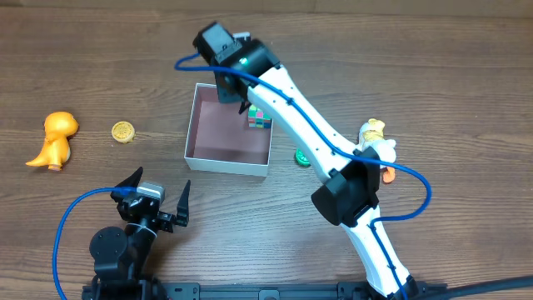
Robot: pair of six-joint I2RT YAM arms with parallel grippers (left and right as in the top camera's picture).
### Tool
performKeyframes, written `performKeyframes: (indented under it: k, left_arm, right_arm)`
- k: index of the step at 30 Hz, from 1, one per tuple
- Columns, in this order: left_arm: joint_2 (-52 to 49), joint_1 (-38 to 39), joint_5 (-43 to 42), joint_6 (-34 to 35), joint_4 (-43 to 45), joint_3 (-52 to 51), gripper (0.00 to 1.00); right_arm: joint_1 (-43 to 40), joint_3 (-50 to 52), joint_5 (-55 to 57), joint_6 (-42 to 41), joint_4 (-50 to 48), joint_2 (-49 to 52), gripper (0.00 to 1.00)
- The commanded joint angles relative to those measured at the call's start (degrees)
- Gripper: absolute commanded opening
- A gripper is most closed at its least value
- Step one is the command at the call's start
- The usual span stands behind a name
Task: Pack container
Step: 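Raise the right gripper and move it over the plush duck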
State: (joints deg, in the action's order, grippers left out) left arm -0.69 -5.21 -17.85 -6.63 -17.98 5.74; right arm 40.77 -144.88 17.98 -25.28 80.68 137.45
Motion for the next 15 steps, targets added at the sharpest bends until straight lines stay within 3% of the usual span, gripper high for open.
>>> performKeyframes:
  k: [1, 7, 8, 11, 15]
  left_arm:
    - [0.44, 0.35, -0.15, -1.09, 0.26, -0.24, 1.0]
    - [0.44, 0.35, -0.15, -1.09, 0.26, -0.24, 1.0]
    - [0.44, 0.35, -0.15, -1.09, 0.26, -0.24, 1.0]
    - [0.44, 0.35, -0.15, -1.09, 0.26, -0.24, 1.0]
    - [0.44, 0.35, -0.17, -1.09, 0.26, -0.24, 1.0]
  right_arm:
    - [-1.68, -11.74, 3.32, -0.04, 5.97, -1.14, 0.12]
    - [-5.22, -23.32, 3.74, 1.03, 16.39, -1.27, 0.17]
    - [-6.19, -23.3, 1.84, 2.34, 16.37, -2.29, 0.22]
    - [-8.13, -23.23, -1.29, 3.23, 16.39, -4.26, 0.22]
    - [-11.28, -20.79, -2.67, 7.41, 16.39, -8.48, 0.36]
